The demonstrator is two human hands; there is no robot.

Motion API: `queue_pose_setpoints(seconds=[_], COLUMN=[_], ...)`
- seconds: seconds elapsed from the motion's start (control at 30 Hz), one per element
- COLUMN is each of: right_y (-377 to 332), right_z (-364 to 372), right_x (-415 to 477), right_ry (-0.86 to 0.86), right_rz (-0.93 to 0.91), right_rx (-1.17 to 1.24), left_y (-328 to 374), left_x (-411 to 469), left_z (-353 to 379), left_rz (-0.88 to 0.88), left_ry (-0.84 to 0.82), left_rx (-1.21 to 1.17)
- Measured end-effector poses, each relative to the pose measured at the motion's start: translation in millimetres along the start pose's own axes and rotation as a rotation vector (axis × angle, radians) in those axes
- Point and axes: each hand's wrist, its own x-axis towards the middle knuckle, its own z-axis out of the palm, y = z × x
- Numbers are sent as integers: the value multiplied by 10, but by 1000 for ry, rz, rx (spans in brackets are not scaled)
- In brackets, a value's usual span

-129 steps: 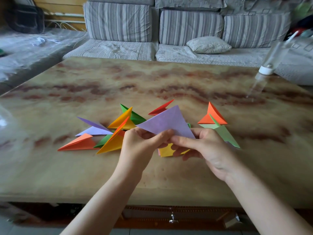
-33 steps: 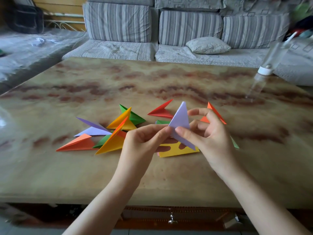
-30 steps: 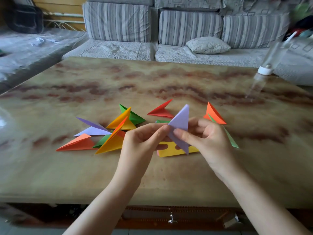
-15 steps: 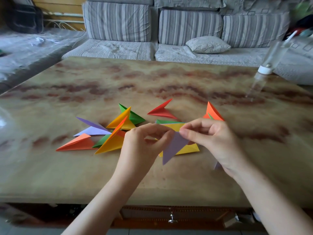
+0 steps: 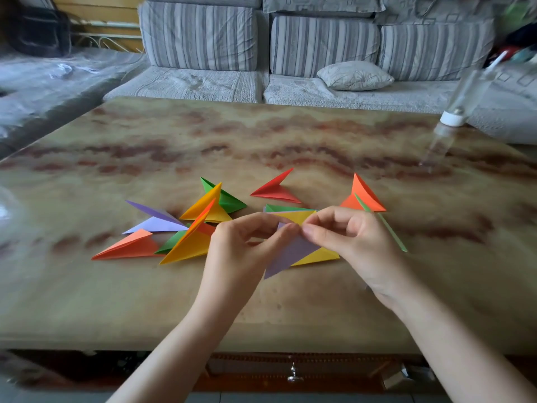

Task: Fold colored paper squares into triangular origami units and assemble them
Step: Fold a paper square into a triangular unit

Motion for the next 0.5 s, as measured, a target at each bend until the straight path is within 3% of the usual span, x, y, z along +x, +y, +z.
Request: queue_pose_setpoints(seconds=[0.17, 0.5], right_y=[-59, -79], right_z=[-81, -250], right_x=[4, -6], right_ry=[-44, -95], right_rz=[56, 94], right_rx=[-47, -159], left_y=[25, 34], left_x=[39, 60], left_z=[-84, -168], left_rz=[45, 33], left_ry=[-6, -46], left_rx=[125, 138])
